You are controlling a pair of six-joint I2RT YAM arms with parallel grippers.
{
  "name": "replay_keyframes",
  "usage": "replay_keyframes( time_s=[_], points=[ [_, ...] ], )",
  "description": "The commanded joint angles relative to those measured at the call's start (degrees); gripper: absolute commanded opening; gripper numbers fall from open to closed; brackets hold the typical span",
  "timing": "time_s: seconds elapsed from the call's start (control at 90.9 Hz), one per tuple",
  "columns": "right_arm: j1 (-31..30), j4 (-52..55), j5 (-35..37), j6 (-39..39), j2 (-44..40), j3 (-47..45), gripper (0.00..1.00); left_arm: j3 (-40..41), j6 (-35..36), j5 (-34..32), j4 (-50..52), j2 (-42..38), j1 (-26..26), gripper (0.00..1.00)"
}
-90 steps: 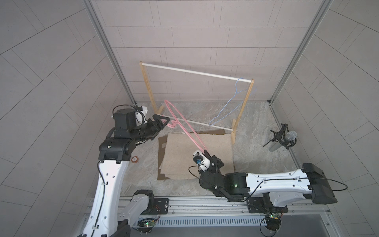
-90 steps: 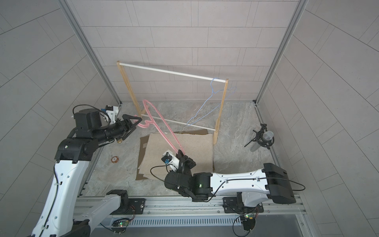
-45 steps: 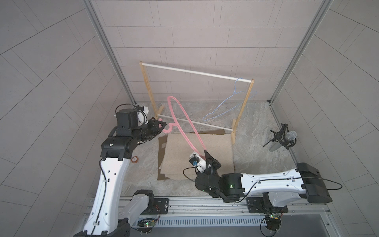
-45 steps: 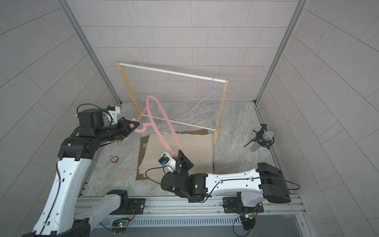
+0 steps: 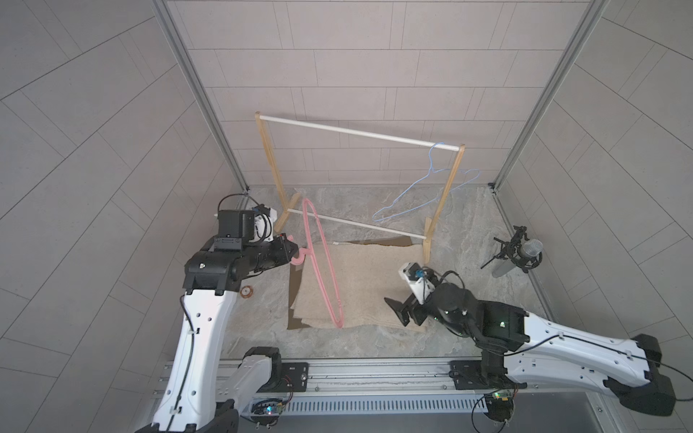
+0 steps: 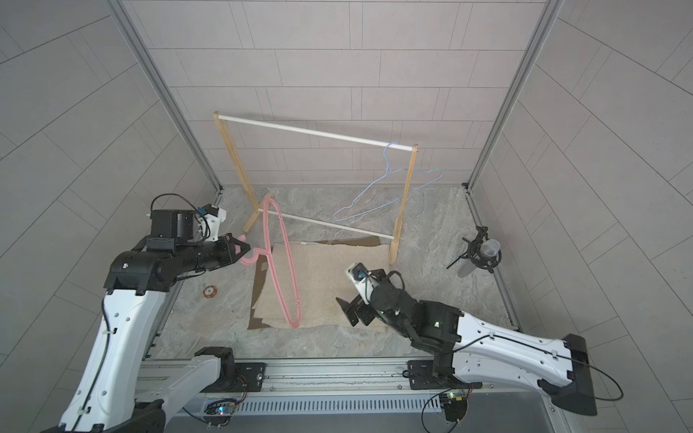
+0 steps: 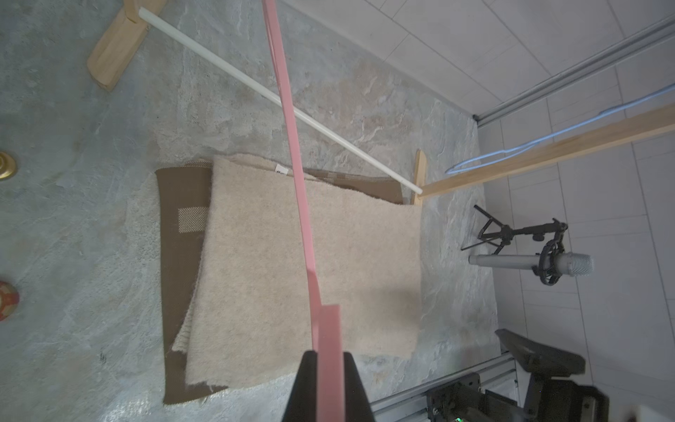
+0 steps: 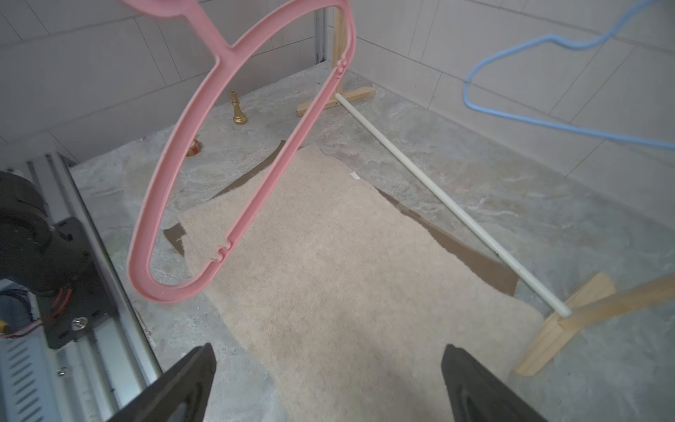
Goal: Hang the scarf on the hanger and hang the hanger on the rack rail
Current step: Pick up the hanger from the clothesline, then hang the scarf on the hanger.
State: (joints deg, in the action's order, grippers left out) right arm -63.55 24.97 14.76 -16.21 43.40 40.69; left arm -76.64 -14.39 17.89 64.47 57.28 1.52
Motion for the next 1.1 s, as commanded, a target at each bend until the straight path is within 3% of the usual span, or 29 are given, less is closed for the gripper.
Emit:
replay_keyframes(
  time_s=[0.0, 0.088, 0.209, 0.319, 0.429, 0.814, 1.09],
  points=[
    [9.9, 9.9, -23.0, -8.6, -7.1, -2.1, 1.0, 1.6, 5.3, 5.9, 2.3, -0.3, 0.2, 0.0],
    [21.4, 14.1, -33.1, -12.9, -10.6, -3.8, 1.0, 2.6, 5.1, 13.5, 1.1, 0.3, 0.2, 0.0],
    [37.8, 15.3, -47.8, -18.5, -10.3, -8.8, 1.0, 3.5, 5.7, 19.0, 1.3, 2.6, 0.1, 0.0],
    [49.1, 15.2, -54.2, -19.7, -6.9, -11.6, 0.99, 4.9, 6.5, 21.1, 1.1, 4.2, 0.2, 0.0],
    [56.0, 13.4, -56.1, -19.2, -1.1, -13.1, 0.94, 7.0, 6.7, 22.4, -1.0, 5.2, 0.3, 0.0],
    [58.1, -4.3, -54.8, -22.6, 16.3, -16.0, 0.7, 12.4, 6.1, 21.7, -9.6, 9.8, 0.7, 0.0],
    [58.1, -13.0, -59.4, -23.0, 29.7, -15.0, 0.56, 13.4, 7.7, 20.8, -13.5, 14.6, 0.8, 0.0]
  ],
)
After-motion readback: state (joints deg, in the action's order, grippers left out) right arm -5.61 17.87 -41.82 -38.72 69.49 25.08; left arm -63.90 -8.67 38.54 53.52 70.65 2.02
